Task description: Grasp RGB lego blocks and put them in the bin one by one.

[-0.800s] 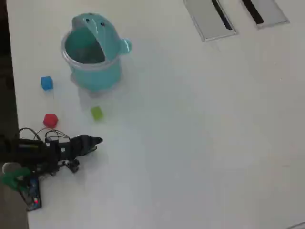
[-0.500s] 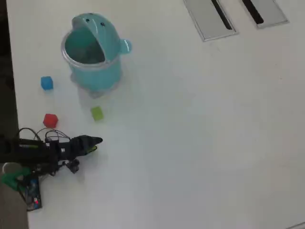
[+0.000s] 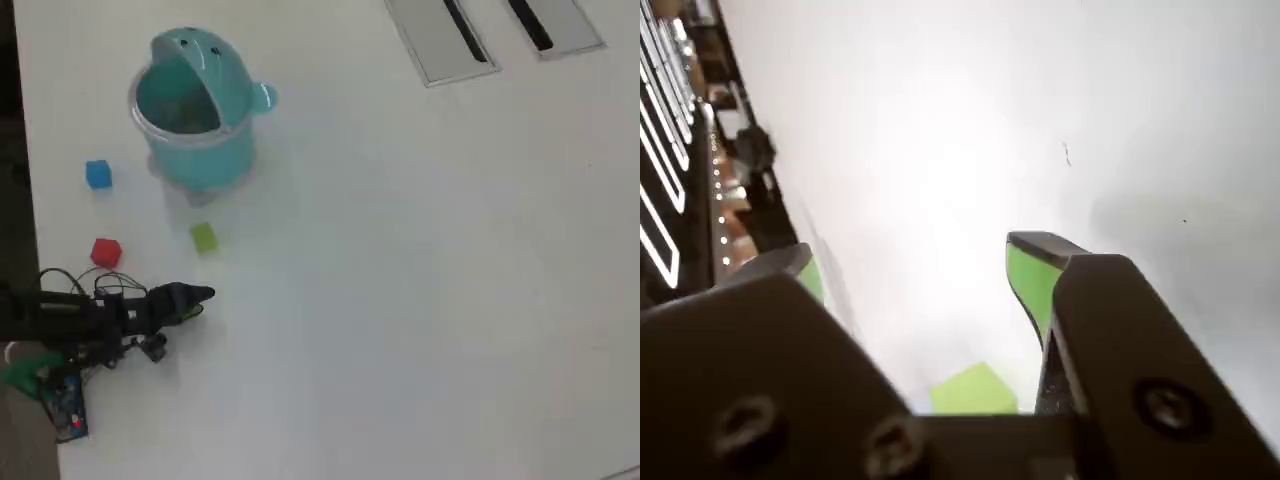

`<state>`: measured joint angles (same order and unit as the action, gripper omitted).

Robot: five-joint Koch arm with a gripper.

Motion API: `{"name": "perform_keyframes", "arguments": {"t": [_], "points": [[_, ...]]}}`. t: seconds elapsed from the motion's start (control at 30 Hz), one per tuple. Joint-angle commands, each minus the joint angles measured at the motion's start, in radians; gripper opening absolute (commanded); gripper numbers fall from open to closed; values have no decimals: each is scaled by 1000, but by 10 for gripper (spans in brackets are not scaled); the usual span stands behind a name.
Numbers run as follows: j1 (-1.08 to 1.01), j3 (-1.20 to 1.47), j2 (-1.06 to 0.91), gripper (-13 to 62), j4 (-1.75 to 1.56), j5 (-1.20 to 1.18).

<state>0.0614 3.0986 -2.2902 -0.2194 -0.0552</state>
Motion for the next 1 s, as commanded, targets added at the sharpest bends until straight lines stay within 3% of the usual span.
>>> {"name": "perform_keyframes", "arguments": {"t": [0.0, 0.97], "points": [[0, 69, -63, 337, -51, 20], [-49, 72, -66, 330, -379, 265]]}}
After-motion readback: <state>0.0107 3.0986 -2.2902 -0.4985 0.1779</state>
